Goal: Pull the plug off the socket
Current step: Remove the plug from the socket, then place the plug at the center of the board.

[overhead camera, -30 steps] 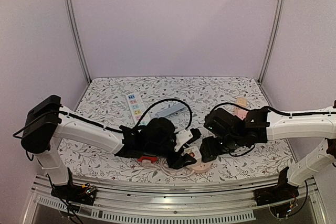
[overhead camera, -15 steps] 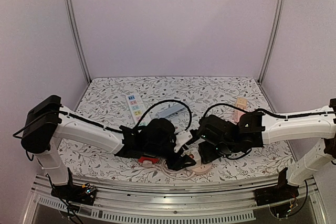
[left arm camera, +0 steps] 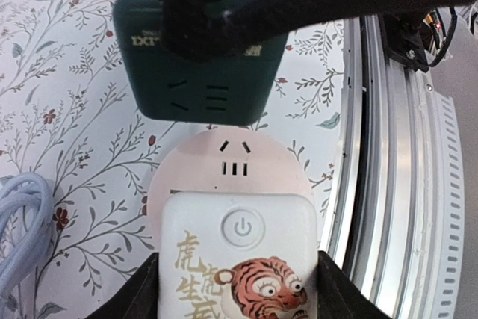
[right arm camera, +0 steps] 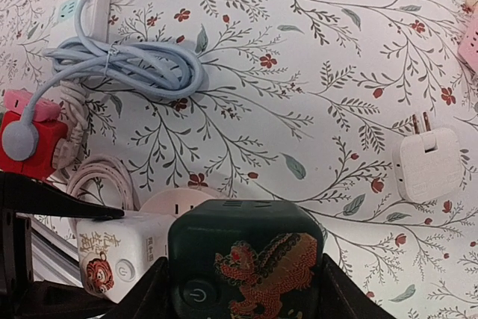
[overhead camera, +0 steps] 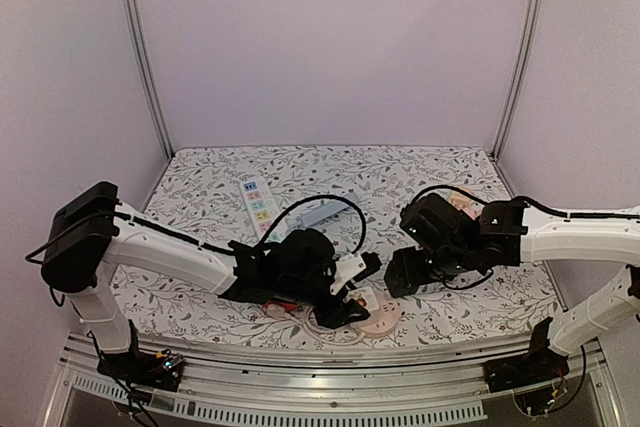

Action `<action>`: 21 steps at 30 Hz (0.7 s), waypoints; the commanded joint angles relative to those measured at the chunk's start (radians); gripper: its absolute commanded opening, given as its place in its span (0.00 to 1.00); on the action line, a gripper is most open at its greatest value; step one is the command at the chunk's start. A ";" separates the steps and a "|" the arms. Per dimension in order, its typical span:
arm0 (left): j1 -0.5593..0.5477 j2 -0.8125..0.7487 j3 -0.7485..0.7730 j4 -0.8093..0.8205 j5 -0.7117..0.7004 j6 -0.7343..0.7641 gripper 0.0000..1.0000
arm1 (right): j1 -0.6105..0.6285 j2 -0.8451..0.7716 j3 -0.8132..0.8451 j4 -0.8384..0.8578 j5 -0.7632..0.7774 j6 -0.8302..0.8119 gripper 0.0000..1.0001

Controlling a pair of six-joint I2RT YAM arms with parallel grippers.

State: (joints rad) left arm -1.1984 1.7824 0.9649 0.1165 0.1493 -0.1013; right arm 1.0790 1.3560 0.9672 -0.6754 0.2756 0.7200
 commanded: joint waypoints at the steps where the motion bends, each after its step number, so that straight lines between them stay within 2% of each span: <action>1: -0.024 0.021 -0.013 -0.068 0.030 -0.009 0.09 | -0.017 -0.020 -0.007 0.006 -0.007 0.005 0.00; 6: -0.024 0.014 -0.015 -0.058 0.029 -0.022 0.09 | -0.018 -0.023 0.000 -0.020 0.032 0.008 0.00; 12: -0.020 -0.042 -0.033 -0.078 -0.014 -0.042 0.10 | -0.063 -0.039 0.058 -0.193 0.131 0.039 0.00; 16: -0.021 -0.093 -0.053 -0.054 -0.029 -0.088 0.28 | -0.174 -0.085 0.033 -0.236 0.130 0.050 0.00; 18: -0.021 -0.110 -0.056 -0.033 -0.029 -0.121 0.43 | -0.230 -0.098 0.022 -0.237 0.125 0.042 0.00; 21: -0.021 -0.135 -0.053 -0.011 -0.036 -0.158 0.58 | -0.294 -0.106 0.031 -0.235 0.129 0.014 0.00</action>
State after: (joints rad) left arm -1.1995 1.7061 0.9154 0.0830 0.1150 -0.1761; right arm 0.8490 1.2781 0.9916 -0.8795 0.3695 0.7479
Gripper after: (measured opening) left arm 0.576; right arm 0.578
